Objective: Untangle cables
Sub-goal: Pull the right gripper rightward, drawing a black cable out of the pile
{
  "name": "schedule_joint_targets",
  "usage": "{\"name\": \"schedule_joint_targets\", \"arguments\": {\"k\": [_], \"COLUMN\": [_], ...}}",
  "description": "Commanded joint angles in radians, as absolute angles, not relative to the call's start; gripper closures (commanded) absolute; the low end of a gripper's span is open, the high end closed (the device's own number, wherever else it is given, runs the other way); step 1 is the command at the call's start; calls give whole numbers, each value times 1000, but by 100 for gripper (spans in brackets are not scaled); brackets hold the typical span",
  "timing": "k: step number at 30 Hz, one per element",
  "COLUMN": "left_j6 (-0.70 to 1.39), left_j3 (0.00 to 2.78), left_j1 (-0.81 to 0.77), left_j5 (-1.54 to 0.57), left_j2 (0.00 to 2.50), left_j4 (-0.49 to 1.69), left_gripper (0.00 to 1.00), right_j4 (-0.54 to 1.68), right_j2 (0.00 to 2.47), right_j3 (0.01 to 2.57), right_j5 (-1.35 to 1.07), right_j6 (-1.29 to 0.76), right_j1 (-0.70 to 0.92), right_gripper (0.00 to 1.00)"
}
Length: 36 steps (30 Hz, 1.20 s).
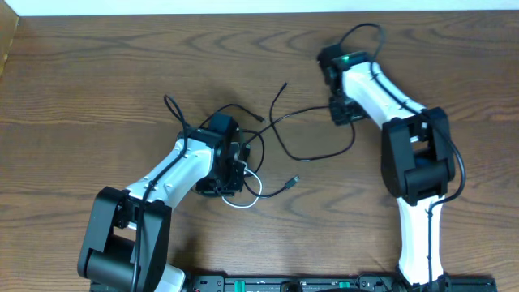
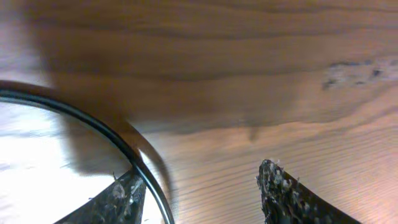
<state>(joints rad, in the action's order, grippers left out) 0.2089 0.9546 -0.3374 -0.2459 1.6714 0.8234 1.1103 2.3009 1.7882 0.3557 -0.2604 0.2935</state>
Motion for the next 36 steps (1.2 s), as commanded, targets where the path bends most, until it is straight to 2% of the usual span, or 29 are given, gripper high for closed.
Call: {"name": "schedule_joint_targets", "arguments": {"k": [1, 5, 7, 8, 14, 21, 24, 27, 32, 36], "left_j6": [223, 224, 265, 287, 356, 406, 433, 448, 447, 447], "left_j3": [1052, 1140, 1163, 1165, 1156, 1127, 1114, 1114, 1114, 1114], "left_j1": [-339, -338, -337, -337, -337, -337, -337, -337, -337, -337], "left_j5": [-216, -210, -141, -99, 86, 155, 154, 142, 60, 37], "left_j2": [1679, 1679, 1679, 1679, 1680, 1680, 1682, 1695, 1745, 1798], "left_j4": [844, 855, 853, 851, 851, 794, 759, 745, 713, 694], "left_gripper": [85, 83, 83, 79, 77, 76, 75, 74, 71, 70], "right_j4": [1111, 1108, 1107, 1107, 1107, 1106, 1101, 1099, 1092, 1092], "right_j2": [2375, 2375, 2375, 2375, 2375, 2375, 2375, 2375, 2375, 2375], "right_j3": [1752, 1726, 1713, 1707, 1689, 1685, 1685, 1684, 1684, 1684], "right_j5": [349, 350, 350, 350, 353, 300, 293, 293, 286, 278], "right_j6": [-275, -272, -270, -264, -253, -254, -254, -254, -254, -254], "right_j1": [240, 199, 178, 168, 100, 43, 41, 41, 41, 41], "right_gripper": [44, 41, 41, 41, 43, 63, 78, 89, 94, 94]}}
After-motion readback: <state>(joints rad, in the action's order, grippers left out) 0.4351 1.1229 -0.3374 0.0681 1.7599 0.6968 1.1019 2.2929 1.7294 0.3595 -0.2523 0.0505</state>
